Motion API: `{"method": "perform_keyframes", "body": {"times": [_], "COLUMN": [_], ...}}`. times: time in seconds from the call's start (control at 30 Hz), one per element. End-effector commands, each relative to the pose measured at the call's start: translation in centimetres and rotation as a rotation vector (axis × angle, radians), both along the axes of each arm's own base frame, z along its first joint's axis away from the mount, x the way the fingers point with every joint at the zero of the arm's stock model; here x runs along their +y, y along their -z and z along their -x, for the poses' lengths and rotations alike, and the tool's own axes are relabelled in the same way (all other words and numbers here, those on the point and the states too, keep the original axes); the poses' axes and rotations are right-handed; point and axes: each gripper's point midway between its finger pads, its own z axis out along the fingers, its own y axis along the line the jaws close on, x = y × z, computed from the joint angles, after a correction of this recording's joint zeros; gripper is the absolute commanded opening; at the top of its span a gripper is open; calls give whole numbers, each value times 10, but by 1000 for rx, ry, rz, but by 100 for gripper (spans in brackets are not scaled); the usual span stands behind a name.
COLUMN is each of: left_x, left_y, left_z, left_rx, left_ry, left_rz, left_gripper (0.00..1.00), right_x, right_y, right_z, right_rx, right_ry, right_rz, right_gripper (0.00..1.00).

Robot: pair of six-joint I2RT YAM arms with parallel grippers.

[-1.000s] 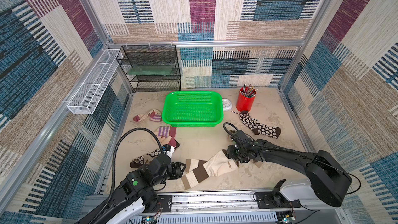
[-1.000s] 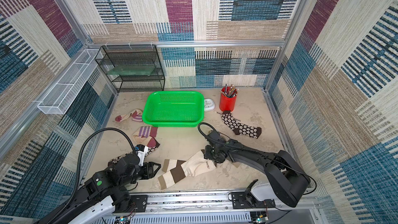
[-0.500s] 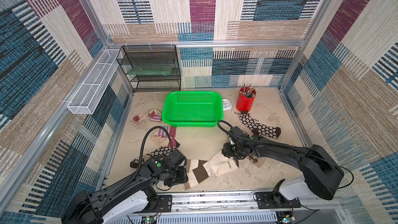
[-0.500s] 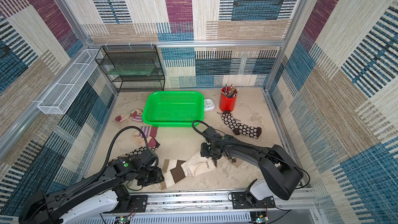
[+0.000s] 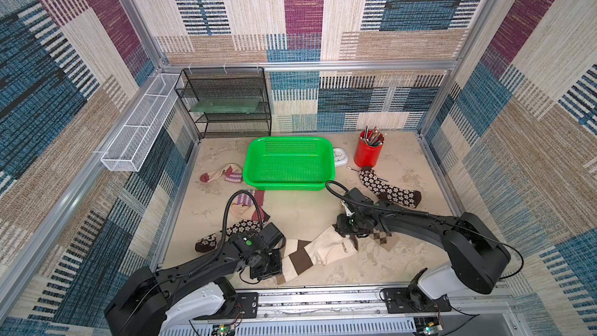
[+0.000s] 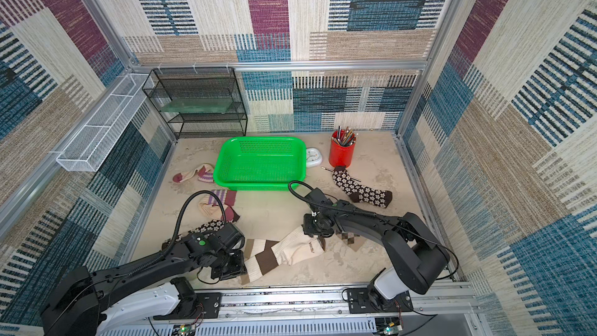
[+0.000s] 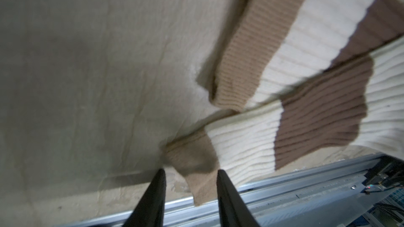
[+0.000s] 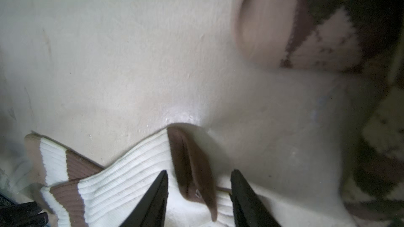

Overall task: Place the socks together as a pair
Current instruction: Pick up the sock.

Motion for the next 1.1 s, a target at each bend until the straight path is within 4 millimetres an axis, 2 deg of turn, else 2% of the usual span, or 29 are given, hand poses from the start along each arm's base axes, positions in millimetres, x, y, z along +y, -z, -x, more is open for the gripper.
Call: {"method": "perform_keyframes", "body": {"times": [0.0, 0.17, 0.27, 0.37, 0.53, 0.87, 1.07], "left_x": [12, 13, 8, 1, -11, -8, -21], "left_y": [8, 12, 9, 1, -21, -64, -89], "left_z": [-6, -10, -14, -20, -29, -29, -37], "left_rx": [-22, -36, -50, -71, -105, -181, -213], "left_ry": [-24, -32, -24, -5, 28, 14, 41], "left_rz": [-75, -95, -81, -59, -19, 50, 96], "left_gripper": [33, 15, 6, 1, 0, 0, 0], "right_x": [4, 2, 4, 7, 7, -2, -9], "right_y": [-1, -2, -6, -11, -17, -57, -77], "right_z": [-2, -2, -4, -5, 0, 20, 35], "right_rx": [-16, -19, -27, -37, -29, -24, -12], "right_ry": [-24, -22, -32, -45, -44, 16, 51], "right_rz": [-26, -37, -50, -63, -85, -155, -204], "right_gripper": [48, 39, 26, 14, 1, 0, 0]}}
